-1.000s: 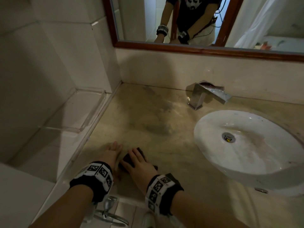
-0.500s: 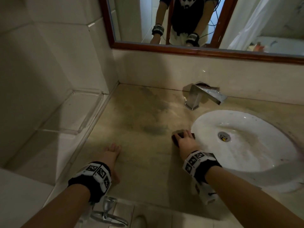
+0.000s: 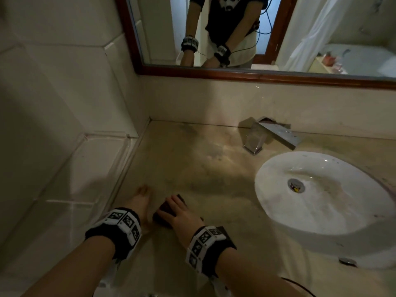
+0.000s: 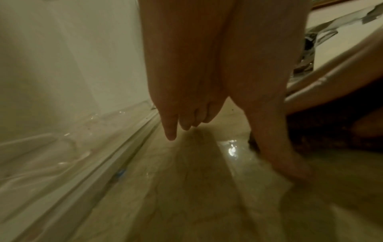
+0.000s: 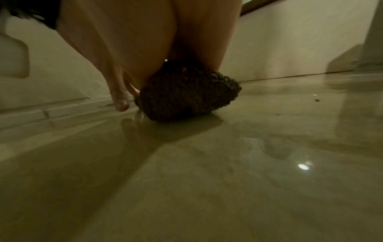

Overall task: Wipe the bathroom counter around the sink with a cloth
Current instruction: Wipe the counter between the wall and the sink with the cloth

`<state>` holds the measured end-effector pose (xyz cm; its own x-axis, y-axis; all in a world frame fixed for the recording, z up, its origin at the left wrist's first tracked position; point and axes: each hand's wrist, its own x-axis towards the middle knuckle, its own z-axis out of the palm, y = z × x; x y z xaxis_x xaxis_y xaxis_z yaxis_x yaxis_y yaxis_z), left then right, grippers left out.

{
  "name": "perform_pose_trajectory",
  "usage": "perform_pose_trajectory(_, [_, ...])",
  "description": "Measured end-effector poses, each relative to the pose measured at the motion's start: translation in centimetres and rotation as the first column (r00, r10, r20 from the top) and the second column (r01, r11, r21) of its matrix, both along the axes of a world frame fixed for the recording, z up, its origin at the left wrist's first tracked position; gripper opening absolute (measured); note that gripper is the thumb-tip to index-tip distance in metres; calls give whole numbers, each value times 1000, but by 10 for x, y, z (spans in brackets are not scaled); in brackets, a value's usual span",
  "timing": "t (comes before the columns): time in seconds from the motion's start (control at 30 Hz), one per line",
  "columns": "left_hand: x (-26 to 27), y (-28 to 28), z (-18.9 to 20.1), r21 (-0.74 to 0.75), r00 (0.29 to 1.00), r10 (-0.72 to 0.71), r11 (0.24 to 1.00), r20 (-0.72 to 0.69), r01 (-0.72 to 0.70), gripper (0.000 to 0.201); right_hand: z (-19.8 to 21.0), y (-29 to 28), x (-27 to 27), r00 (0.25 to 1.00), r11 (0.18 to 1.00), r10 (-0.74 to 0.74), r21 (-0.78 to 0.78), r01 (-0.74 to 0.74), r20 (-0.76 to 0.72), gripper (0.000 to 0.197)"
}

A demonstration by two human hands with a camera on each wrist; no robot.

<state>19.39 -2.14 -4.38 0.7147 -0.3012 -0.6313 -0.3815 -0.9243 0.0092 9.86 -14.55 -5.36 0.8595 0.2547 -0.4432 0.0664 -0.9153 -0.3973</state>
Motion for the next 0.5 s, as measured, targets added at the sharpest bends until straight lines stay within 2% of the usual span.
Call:
perform_pose_trajectory(0.13, [7, -1, -8, 10, 997, -58, 998, -57, 59, 134, -6, -27, 1, 982, 982, -190, 27, 189, 16, 62])
perform_pose_trajectory(0.33, [24, -11, -5, -18, 992, -125, 992, 5, 125, 130, -6, -93, -15, 928, 925, -370, -70, 372, 50, 63])
perform_pose_trajectory(0.43, [27, -16, -2, 7, 996, -92, 996, -10, 92, 132, -2, -122, -25, 882, 875, -469, -113, 471, 46, 55])
perform_pose_trajectory(0.5, [28, -17, -3, 19, 999, -8, 1000, -33, 9, 137, 6, -133, -28, 861, 848, -504, -150, 508, 67, 51])
